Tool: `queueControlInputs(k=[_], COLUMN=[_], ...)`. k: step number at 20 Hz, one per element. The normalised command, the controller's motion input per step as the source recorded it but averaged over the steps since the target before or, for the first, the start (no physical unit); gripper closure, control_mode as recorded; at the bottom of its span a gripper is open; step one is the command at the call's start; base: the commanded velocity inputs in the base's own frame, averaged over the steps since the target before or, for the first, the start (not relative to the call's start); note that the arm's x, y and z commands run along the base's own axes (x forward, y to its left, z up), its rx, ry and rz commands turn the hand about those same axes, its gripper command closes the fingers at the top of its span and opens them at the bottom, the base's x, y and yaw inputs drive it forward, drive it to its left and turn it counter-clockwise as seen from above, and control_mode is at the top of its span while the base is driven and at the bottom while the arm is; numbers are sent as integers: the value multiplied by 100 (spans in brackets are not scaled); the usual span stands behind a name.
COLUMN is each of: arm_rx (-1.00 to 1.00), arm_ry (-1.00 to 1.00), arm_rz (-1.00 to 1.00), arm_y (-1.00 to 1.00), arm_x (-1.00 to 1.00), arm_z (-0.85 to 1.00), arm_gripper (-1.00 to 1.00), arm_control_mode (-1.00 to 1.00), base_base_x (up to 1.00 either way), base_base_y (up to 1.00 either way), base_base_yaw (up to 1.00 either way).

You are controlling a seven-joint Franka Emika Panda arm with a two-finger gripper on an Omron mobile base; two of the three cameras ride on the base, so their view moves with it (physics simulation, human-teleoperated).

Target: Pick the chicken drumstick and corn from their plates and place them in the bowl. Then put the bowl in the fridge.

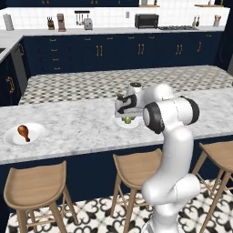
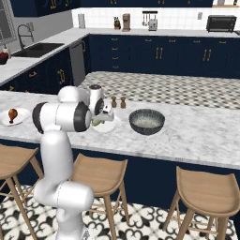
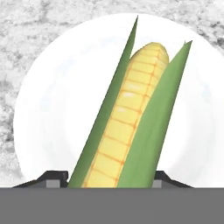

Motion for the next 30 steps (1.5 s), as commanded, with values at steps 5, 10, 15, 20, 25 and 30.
queueControlInputs(k=[5,10,15,20,25,30], arm_rx=[-9,-7,-12,-4,0,0], arm_ry=[0,-8,6,4,3,3], arm_rz=[0,1,13,12,5,5], arm_y=[-7,-26,-62,-73,-70,-62], arm_x=[-80,-67,-2,3,14,36], arm_z=[92,70,35,34,-2,-22], arm_gripper=[100,100,100,100,100,100], arm_control_mode=[-100,-100,-100,-100,-100,-100], base_base_x=[0,0,0,0,0,0], base_base_y=[0,0,0,0,0,0], base_base_yaw=[0,0,0,0,0,0])
